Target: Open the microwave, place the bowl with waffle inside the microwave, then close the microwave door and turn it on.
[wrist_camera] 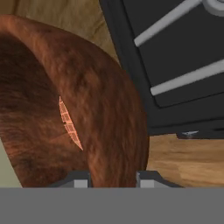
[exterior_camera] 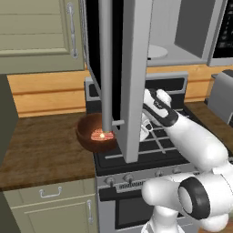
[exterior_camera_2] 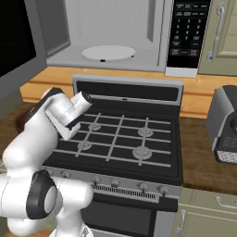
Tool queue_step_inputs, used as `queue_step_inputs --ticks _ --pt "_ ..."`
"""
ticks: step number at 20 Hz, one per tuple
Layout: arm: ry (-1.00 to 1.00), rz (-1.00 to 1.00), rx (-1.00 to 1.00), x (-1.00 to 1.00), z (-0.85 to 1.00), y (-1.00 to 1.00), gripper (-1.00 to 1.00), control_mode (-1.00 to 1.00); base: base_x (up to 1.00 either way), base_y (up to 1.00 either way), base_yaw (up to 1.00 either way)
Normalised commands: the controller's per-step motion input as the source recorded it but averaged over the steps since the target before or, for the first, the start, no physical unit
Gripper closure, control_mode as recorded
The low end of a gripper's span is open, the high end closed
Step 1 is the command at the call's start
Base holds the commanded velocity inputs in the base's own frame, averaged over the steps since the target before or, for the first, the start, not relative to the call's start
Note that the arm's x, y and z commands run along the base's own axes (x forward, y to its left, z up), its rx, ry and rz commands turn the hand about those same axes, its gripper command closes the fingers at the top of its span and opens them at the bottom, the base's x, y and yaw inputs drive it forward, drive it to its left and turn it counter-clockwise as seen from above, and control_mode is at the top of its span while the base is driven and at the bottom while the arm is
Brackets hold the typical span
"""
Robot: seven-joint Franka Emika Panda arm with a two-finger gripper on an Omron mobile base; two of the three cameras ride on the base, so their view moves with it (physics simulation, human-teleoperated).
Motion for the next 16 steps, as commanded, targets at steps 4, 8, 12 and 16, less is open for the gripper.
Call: queue_step_inputs --ticks 4,8,12,16 --pt "-0.11 0.00 -0.14 -0.41 1.00 -1.00 1.00 -1.00 0.00 0.00 0.00" --pt "-0.24 -0.02 -0.09 -0.51 0.74 -0.81 1.00 -1.00 0.00 0.00 0.00" --pt "-0.36 -0.12 0.01 -0.46 0.69 -0.58 1.00 -1.00 0.00 0.00 0.00" --pt "-0.38 -0.20 0.06 -0.23 0.97 -0.55 1.00 -1.00 0.00 0.00 0.00"
